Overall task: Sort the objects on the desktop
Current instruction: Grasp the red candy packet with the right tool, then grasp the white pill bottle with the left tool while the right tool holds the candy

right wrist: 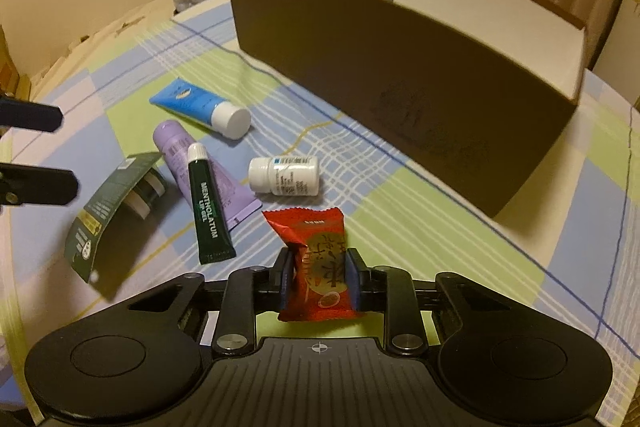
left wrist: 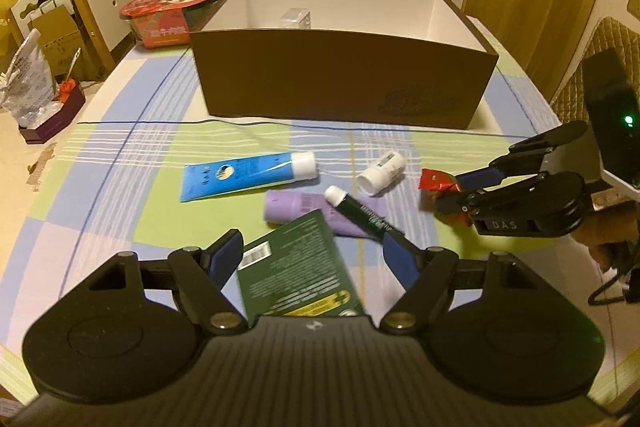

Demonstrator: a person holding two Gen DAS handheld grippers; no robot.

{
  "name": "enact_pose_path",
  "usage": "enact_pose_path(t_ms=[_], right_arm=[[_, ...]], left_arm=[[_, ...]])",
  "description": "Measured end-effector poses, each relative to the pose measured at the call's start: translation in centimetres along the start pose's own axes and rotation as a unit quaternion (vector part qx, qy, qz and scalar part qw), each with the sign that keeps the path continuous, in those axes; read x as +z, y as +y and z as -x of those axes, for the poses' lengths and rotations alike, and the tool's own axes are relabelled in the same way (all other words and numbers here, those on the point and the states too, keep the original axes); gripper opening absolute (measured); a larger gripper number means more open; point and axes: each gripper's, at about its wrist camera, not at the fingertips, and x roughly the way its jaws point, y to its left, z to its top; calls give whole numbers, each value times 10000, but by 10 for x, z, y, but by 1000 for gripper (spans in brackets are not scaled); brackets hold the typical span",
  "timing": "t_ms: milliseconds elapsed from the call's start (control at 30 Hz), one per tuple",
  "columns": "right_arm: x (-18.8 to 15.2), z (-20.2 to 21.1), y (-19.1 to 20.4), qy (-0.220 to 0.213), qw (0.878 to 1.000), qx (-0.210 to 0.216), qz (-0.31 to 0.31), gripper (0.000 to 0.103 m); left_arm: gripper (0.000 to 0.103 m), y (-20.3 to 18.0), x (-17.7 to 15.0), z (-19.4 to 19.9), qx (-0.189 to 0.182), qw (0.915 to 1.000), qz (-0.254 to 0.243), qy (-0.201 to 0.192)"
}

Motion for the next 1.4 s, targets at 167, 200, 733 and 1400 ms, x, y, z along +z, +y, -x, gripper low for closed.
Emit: enact_pose_path(t_ms=[167,200,733,1400], right_arm=[[0,15,-8,-140,9998,-101,-83,26],[-1,18,-10,-169,9997,-134,-106,26],[-29,60,-77,-58,9959,-817,-386,26],[-39,60,-81,35,9961,-776,-409,26]], left_arm=[[74,-15,10,-16,-72,9997,213,-63],[74,-20,12,-20,-75,9996,254,-88],[63,-86,42,-105,707,9942,813,42],[47,-87,42,-134,1029,9866,1254,145]])
